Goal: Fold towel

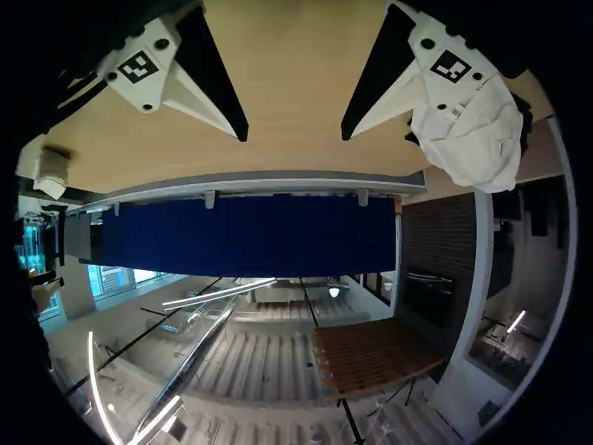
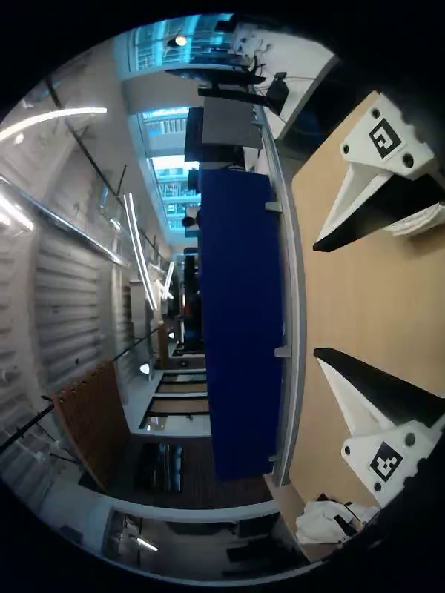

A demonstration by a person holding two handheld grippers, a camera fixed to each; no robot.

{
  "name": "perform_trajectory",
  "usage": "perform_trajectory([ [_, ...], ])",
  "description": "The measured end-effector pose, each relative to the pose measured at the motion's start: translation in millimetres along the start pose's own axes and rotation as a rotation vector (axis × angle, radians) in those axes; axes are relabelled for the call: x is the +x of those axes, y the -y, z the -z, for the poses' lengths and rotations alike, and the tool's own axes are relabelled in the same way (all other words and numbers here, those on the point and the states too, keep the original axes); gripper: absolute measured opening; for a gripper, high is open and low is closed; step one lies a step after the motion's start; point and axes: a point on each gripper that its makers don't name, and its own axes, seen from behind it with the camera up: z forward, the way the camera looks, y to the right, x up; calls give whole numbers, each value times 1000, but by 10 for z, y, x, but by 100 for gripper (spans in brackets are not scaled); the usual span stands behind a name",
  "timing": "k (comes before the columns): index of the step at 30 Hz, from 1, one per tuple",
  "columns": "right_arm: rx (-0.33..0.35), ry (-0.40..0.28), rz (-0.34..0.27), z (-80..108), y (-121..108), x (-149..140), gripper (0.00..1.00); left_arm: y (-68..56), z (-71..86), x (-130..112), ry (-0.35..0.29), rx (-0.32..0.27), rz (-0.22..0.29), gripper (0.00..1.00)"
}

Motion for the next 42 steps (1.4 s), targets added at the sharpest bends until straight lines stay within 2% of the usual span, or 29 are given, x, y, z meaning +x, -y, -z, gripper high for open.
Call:
perform_trajectory([
  [9, -5, -74, -24, 78, -241, 181, 100, 1, 6, -1, 0, 0, 0, 93],
  [15, -3, -100, -41, 87, -360, 62, 100, 2, 2, 2, 0, 0, 0, 93],
  [27, 2, -136, -40, 39, -486, -549, 100, 7, -1, -1, 0, 0, 0, 93],
  [33, 17, -127, -47, -22, -479, -993, 100, 13, -5, -3, 0, 0, 0, 93],
  [42, 7, -118, -56, -160, -482, -1461, 100, 12, 6, -9, 0, 0, 0, 93],
])
